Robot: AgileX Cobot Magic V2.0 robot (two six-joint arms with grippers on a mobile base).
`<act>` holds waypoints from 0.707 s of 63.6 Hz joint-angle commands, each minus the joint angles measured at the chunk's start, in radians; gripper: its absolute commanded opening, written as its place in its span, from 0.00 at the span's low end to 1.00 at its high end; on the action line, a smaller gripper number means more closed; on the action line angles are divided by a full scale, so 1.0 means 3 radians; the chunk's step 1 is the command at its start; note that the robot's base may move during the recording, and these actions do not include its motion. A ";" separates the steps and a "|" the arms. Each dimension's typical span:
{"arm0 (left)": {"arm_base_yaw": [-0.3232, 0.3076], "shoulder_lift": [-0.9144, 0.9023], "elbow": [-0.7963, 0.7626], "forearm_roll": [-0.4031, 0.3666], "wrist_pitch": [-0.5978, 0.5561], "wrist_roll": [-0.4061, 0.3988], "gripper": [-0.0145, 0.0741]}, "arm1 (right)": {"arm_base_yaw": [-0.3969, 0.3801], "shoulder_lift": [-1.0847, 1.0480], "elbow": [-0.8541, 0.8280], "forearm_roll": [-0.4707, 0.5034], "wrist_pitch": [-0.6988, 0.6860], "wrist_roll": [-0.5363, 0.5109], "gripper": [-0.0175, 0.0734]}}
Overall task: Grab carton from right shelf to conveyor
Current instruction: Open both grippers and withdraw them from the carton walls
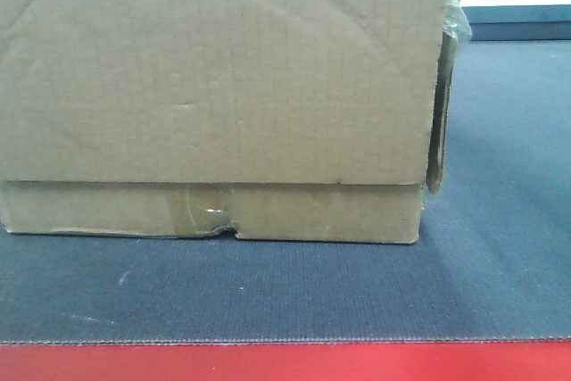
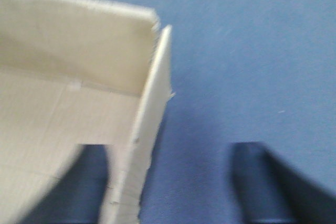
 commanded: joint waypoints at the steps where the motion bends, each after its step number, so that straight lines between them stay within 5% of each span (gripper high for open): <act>1: 0.0080 -0.0218 0.0144 -0.0023 -0.0053 0.0047 0.18 | -0.0118 -0.0131 -0.0028 -0.0072 0.0059 -0.0032 0.25; 6: 0.0176 -0.0417 0.0380 -0.0036 -0.0192 0.0047 0.14 | -0.0243 -0.0180 -0.0017 -0.0072 0.0148 -0.0040 0.09; 26: 0.0533 -0.1358 0.1838 -0.0199 -0.1095 0.0047 0.16 | -0.0517 -0.0489 0.0577 -0.0072 -0.0020 -0.0261 0.12; 45: 0.0535 -0.2394 0.3321 -0.0193 -0.1997 0.0047 0.16 | -0.0523 -0.1334 0.2241 -0.0072 -0.1102 -0.0261 0.12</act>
